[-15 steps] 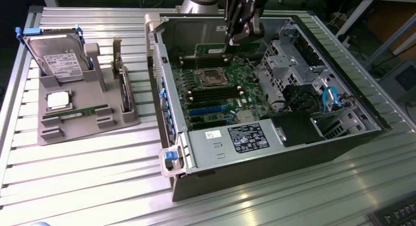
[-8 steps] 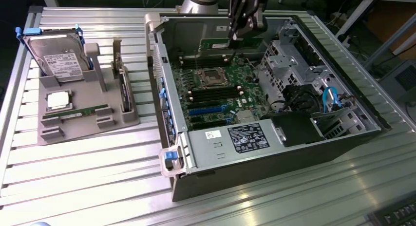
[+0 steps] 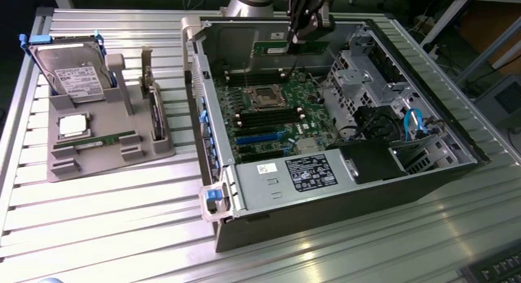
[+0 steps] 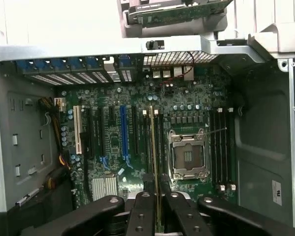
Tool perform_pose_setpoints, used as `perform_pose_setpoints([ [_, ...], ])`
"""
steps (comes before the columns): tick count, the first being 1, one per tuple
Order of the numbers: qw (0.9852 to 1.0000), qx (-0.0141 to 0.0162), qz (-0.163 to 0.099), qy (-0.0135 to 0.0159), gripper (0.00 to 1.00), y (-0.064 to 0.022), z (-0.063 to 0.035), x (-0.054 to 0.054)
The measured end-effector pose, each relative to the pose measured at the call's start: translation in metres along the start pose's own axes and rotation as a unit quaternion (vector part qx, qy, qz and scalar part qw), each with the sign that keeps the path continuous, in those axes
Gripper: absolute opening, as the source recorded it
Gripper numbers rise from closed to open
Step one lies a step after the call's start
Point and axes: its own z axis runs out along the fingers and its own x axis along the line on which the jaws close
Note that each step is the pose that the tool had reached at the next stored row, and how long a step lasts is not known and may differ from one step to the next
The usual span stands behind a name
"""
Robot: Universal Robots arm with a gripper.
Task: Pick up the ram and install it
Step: 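Pick up the ram and move it above insertion slot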
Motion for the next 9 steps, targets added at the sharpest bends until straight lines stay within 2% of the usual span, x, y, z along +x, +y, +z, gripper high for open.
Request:
perform_pose_setpoints([
  [6,1.0000,0.0000,0.000,0.0000,0.14,-0.0019,0.0005,-0.010],
  [9,1.0000,0.0000,0.000,0.0000,0.14,-0.0039,0.0010,-0.018],
])
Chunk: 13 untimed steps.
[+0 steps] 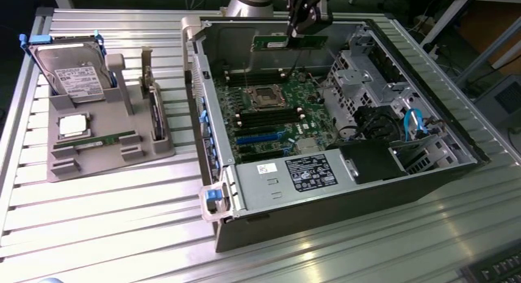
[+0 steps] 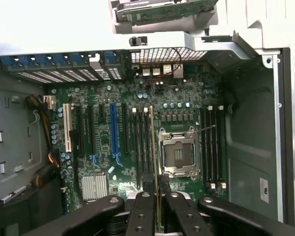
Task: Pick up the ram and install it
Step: 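Pick up the ram and move it above insertion slot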
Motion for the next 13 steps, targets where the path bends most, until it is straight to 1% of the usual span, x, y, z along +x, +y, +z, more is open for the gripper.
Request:
perform_pose_setpoints([
  [9,1.0000,0.0000,0.000,0.0000,0.14,-0.0030,0.0008,-0.012],
  [13,1.0000,0.0000,0.000,0.0000,0.14,-0.0032,0.0008,-0.012],
])
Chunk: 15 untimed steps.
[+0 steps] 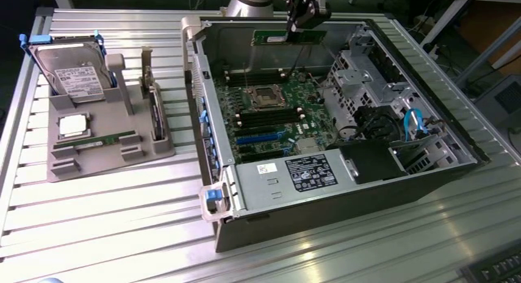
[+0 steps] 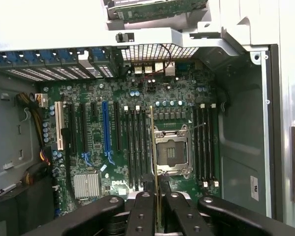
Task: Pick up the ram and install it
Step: 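Pick up the ram and move it above insertion slot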
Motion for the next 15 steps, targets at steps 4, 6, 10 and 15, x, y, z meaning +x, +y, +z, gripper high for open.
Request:
perform_pose_setpoints([
  [4,1.0000,0.0000,0.000,0.0000,0.14,-0.0001,0.0000,-0.001],
  [6,1.0000,0.0000,0.000,0.0000,0.14,0.0003,0.0003,-0.006],
  [10,1.0000,0.0000,0.000,0.0001,0.14,0.0005,0.0006,-0.011],
  [15,1.0000,0.0000,0.000,0.0000,0.14,0.0006,0.0007,-0.011],
])
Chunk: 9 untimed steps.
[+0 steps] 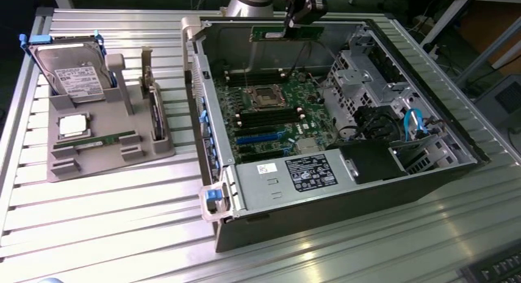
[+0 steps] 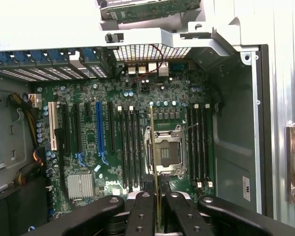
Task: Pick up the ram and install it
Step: 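Pick up the ram and move it above insertion slot, then insert the ram into the slot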
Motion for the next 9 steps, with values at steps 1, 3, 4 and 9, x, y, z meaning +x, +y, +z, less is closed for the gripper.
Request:
perform_pose_setpoints([
  [1,1.0000,0.0000,0.000,0.0000,0.14,0.0000,0.0000,0.0000],
  [3,1.0000,0.0000,0.000,0.0000,0.14,0.0000,0.0000,0.0000],
  [4,1.0000,0.0000,0.000,0.0000,0.14,0.0000,0.0000,0.0000],
  [9,1.0000,0.0000,0.000,0.0000,0.14,0.0000,0.0000,0.0000],
])
